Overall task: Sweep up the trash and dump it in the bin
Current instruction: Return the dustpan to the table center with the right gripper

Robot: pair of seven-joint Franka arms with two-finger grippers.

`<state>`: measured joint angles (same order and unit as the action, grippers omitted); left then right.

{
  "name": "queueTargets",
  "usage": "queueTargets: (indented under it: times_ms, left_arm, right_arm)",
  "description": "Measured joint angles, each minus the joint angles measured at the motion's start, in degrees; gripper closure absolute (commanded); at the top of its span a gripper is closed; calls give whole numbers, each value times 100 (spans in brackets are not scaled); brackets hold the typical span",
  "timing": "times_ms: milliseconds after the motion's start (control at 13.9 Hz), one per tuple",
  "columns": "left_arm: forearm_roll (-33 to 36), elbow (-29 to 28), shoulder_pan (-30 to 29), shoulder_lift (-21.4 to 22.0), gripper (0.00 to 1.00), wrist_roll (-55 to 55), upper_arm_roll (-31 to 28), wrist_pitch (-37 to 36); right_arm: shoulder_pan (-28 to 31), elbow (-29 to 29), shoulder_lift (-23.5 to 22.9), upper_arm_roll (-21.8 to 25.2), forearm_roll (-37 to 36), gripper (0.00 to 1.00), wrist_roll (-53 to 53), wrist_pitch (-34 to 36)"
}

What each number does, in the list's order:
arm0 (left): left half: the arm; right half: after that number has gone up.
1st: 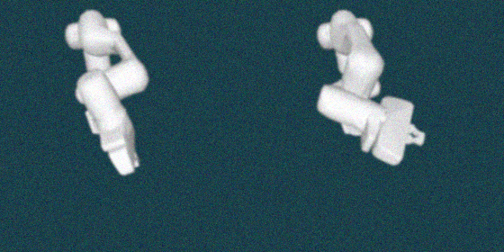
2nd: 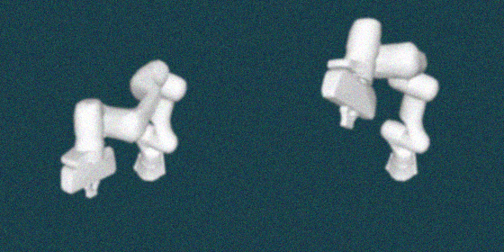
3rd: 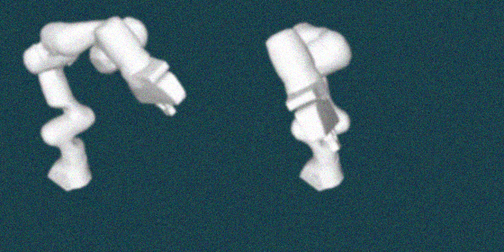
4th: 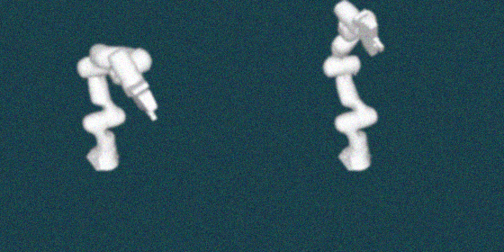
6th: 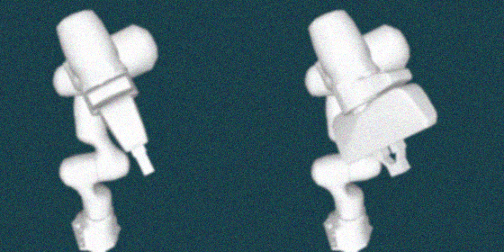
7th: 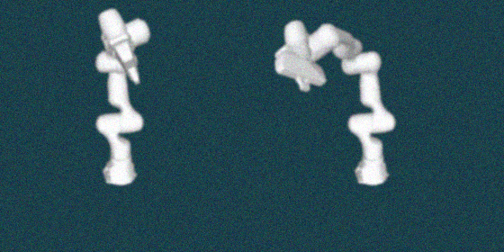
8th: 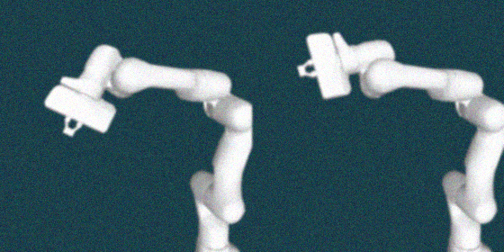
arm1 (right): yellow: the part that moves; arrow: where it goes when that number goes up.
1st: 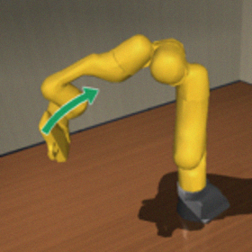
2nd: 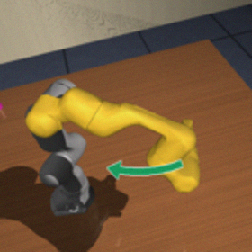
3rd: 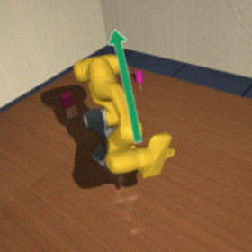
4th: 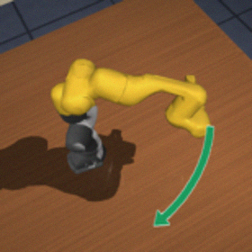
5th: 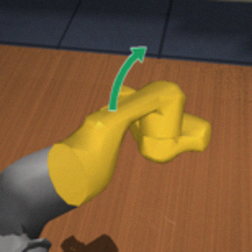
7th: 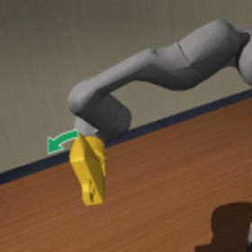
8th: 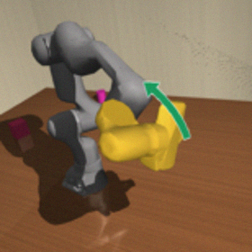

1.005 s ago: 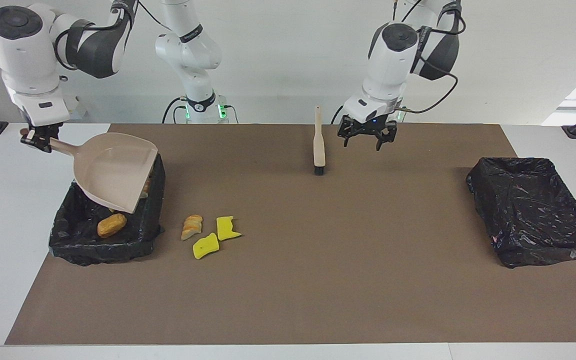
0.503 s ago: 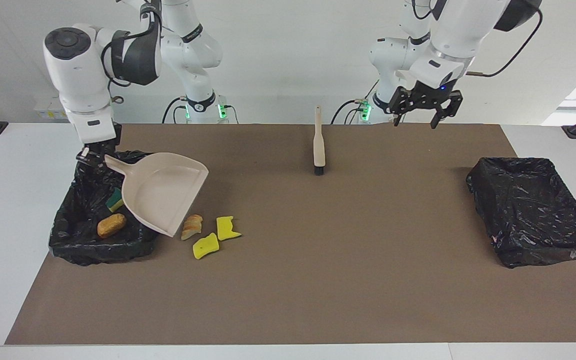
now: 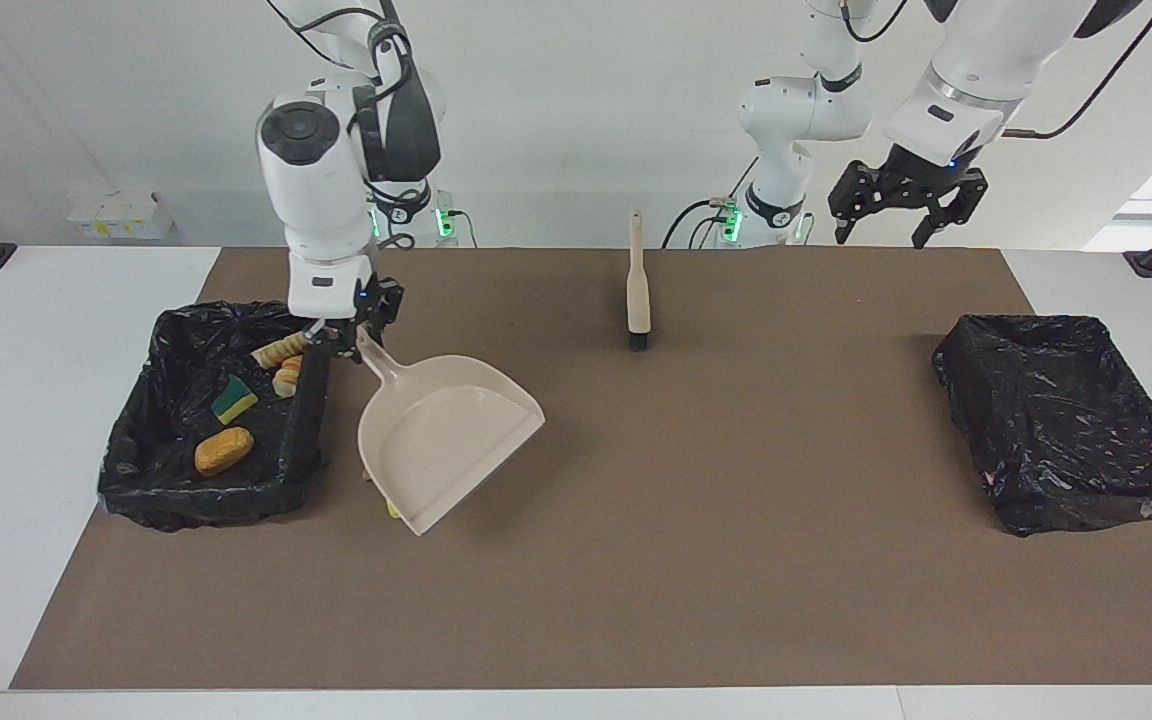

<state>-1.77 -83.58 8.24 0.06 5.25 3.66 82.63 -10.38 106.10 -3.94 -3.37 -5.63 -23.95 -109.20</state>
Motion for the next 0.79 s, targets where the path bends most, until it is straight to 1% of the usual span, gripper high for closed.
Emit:
queueTargets:
  times_ms: [144,359,503,646,790]
  left_arm:
    - [0,150,-90,-75,0,-217,-6,-37]
    - [0,228,-139,-50,0,-310,-8,-119]
    - [0,223,-180,-10,0,-328,-9,-184]
    - [0,204,-189,15,0,-348,-11,-205]
    - [0,187,-190,22,0,-472,-11,-204]
  right_arm:
    - [-543,-58,-194,-8,6,100,1266,-140]
    - [-1102,-165,-489,-5,104,100,2634,-247]
    - [-1521,-364,-769,-6,138,100,3631,-386]
    - [-1973,-785,-1195,-8,258,100,4573,-439]
    - [-2399,-1514,-1823,-5,276,100,5526,-463]
